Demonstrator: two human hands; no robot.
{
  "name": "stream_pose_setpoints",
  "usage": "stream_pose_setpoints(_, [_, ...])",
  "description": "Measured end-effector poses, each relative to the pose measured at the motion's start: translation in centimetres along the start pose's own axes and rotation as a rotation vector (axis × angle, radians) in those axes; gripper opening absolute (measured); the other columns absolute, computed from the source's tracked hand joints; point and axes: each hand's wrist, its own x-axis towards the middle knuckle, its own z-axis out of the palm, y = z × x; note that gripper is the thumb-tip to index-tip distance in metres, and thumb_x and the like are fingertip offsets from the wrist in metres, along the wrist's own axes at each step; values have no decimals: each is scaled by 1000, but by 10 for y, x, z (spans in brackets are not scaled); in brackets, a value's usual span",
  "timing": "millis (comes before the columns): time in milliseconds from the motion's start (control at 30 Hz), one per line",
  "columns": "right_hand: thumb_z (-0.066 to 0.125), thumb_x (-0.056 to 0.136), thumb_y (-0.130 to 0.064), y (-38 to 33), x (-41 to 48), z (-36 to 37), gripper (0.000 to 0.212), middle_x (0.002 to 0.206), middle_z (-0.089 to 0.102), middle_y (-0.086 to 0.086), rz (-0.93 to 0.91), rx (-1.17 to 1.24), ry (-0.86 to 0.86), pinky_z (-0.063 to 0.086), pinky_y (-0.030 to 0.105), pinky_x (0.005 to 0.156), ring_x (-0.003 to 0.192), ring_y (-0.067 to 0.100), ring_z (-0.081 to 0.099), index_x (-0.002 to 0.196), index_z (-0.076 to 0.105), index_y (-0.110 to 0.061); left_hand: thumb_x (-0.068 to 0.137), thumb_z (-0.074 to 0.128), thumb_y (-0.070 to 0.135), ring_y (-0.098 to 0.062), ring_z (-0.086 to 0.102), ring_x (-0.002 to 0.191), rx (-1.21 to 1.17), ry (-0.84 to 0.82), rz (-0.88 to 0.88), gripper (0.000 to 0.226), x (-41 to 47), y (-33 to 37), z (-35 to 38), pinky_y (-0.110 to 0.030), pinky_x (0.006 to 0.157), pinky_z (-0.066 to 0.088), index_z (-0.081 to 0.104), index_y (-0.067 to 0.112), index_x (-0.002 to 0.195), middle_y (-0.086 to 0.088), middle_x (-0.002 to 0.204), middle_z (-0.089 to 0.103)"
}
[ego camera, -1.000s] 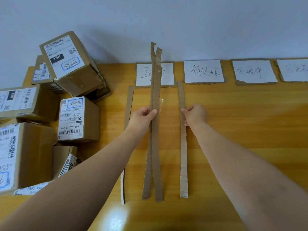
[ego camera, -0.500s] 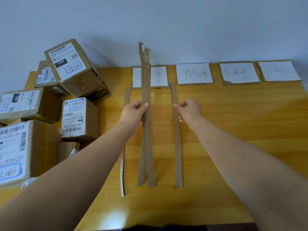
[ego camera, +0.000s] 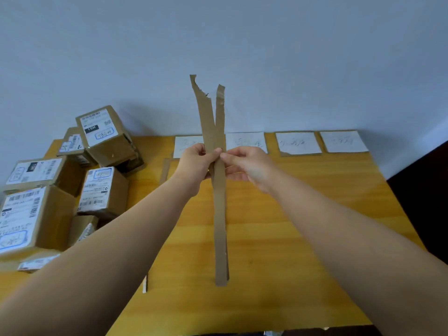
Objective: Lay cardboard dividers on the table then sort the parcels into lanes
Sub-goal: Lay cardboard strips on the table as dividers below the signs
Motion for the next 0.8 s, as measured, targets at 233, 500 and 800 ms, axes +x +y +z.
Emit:
stream_pose_setpoints(233, [69,88,-13,1,-45,-76,16,90,70,9,-56,-146,75,61,28,70,77,19,69,100,61,-6,91,63,19,-16,66,68,-118,-60,-24,13,-30,0,89,-28,60,53,63,10,101,-6,85,68])
stream_pose_setpoints(500, [67,89,-13,20,-60,-128,19,88,69,4,0,-109,146,57,23,64,75,14,68,106,60,-7,98,52,16,-21,70,84,-165,-96,-47,17,-43,-15,139,-33,77,57,67,10,104,-6,94,72])
stream_pose_setpoints(800, [61,93,-7,67,-29,-152,7,88,67,11,168,-64,350,50,28,58,66,19,62,99,58,-7,97,54,13,-13,64,70,64,65,-53,17,-17,-47,118,-18,57,52,63,16,83,-2,78,64])
